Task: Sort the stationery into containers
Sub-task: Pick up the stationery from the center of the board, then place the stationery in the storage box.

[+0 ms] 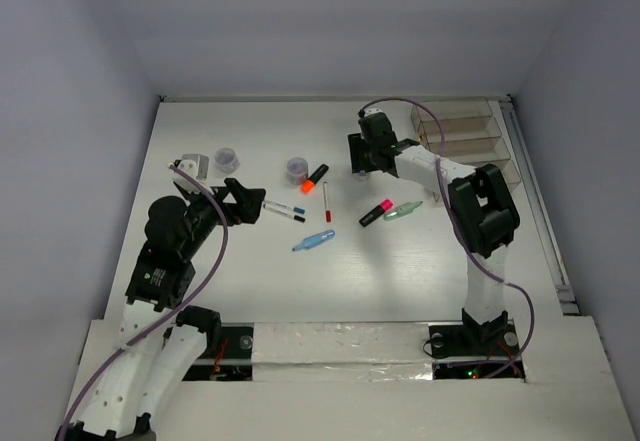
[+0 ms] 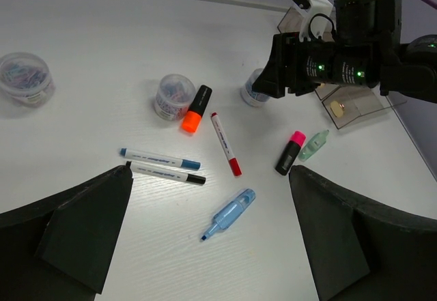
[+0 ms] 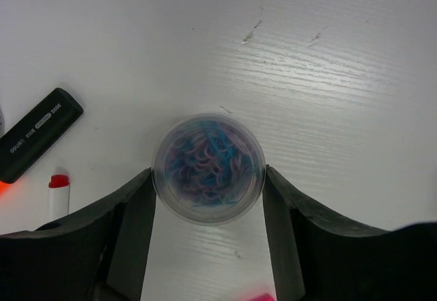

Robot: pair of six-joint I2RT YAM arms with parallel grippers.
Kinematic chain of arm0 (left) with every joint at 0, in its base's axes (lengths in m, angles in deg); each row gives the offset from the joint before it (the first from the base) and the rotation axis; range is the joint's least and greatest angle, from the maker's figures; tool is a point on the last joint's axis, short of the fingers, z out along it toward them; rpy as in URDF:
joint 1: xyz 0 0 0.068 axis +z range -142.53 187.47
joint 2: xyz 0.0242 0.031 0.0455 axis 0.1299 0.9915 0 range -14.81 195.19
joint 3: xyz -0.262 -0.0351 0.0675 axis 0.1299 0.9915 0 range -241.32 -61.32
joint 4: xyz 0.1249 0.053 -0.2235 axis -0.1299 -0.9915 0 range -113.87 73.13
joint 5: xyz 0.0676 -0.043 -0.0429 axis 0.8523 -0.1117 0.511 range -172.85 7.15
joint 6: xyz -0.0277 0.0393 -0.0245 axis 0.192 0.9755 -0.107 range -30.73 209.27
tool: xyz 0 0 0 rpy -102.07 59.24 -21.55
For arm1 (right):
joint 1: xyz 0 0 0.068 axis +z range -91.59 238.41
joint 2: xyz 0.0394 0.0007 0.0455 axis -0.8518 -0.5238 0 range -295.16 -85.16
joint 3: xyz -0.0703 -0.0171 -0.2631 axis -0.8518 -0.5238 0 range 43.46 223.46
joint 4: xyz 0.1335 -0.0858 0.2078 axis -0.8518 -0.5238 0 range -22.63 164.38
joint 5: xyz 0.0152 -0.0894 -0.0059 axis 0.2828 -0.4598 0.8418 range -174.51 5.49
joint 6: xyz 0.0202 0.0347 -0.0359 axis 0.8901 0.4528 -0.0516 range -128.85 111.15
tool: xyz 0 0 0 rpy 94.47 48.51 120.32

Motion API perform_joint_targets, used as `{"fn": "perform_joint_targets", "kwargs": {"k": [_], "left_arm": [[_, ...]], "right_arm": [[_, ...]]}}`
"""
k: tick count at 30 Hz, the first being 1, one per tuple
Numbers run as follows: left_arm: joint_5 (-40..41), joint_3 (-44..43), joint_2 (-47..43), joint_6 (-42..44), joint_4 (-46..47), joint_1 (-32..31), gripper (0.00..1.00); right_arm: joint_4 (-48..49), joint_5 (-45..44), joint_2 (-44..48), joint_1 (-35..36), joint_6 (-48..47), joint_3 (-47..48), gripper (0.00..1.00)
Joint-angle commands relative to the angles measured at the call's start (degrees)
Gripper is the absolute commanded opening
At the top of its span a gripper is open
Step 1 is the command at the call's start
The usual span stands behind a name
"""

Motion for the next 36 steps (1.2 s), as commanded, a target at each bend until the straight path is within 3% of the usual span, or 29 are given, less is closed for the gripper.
{"fn": "perform_joint_targets", "kwargs": {"k": [1, 4, 9, 17, 26, 32, 36], "left_arm": [[-0.55, 0.26, -0.78, 0.6, 1.65, -0.11, 0.99], [-0.64, 0.26, -0.52, 0.51, 1.65, -0.11, 0.99], [-0.99, 0.17, -0.25, 0.6, 1.56, -0.11, 0.99], [-1.17, 0.44, 0.27, 0.42, 1.48, -0.11, 0.99], [-1.61, 0.17, 3.17, 0.69, 1.74, -0.11, 0.99], [-1.61, -0.09, 4.93, 0.86, 1.91, -0.11, 0.99], [-1.87, -0.44, 5.46, 0.86, 2.62, -0.11, 0.99]], "right_arm": [[1.5, -0.71, 1.72, -0.1, -0.32, 2.07, 0.54], [1.67, -1.85, 2.86, -0.1, -0.85, 2.59, 0.45], [0.27, -7.12, 3.39, -0.89, -3.31, 7.15, 0.43], [-0.78, 0.86, 3.4, -14.24, -0.24, 18.47, 0.42], [-3.25, -0.18, -5.73, -26.55, -3.05, 29.13, 0.42], [-4.74, 1.05, -8.73, -32.52, -2.87, 30.81, 0.42], [-1.33, 0.26, -5.15, -33.67, -3.75, 23.62, 0.42]]}}
